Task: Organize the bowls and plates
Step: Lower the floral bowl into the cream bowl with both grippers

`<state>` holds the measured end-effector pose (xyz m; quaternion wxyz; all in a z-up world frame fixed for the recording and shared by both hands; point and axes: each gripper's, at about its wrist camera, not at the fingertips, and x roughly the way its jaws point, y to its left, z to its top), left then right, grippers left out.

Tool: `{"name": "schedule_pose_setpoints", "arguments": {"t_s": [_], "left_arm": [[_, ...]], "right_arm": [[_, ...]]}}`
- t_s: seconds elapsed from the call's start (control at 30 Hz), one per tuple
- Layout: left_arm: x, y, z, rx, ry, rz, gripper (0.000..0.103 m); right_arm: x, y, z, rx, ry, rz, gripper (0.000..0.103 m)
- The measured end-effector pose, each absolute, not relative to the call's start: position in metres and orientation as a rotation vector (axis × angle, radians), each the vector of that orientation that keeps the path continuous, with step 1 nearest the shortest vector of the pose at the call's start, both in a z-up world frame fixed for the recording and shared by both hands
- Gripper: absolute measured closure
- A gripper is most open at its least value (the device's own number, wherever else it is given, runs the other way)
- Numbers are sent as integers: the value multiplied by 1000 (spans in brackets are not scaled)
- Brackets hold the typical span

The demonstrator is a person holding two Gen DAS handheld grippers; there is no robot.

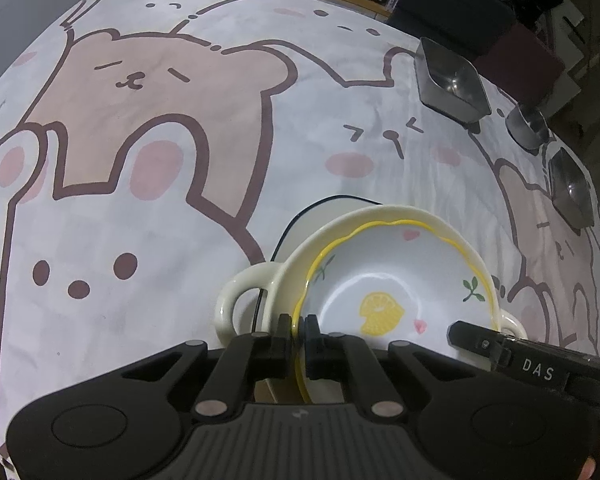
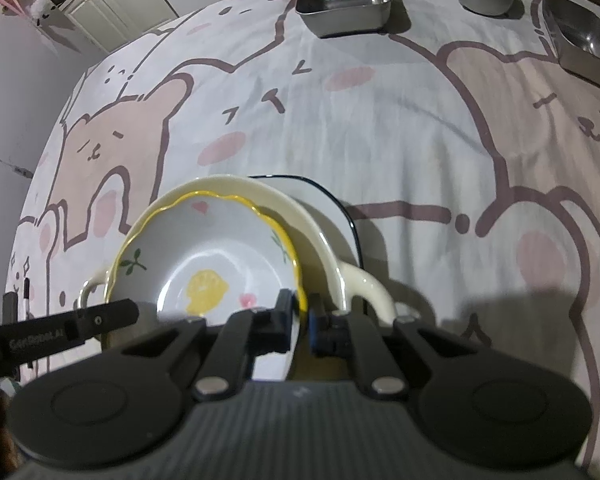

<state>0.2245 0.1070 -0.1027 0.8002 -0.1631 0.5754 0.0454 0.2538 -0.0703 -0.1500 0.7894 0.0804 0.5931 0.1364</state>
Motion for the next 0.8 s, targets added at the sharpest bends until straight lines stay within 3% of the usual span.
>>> {"name": "schedule_pose_setpoints", "arguments": {"t_s": [0.8], "left_arm": [[226,98,-101,-266,1233,94,96]], "right_arm": [[251,-84,-137,205,1257,297,96]]}}
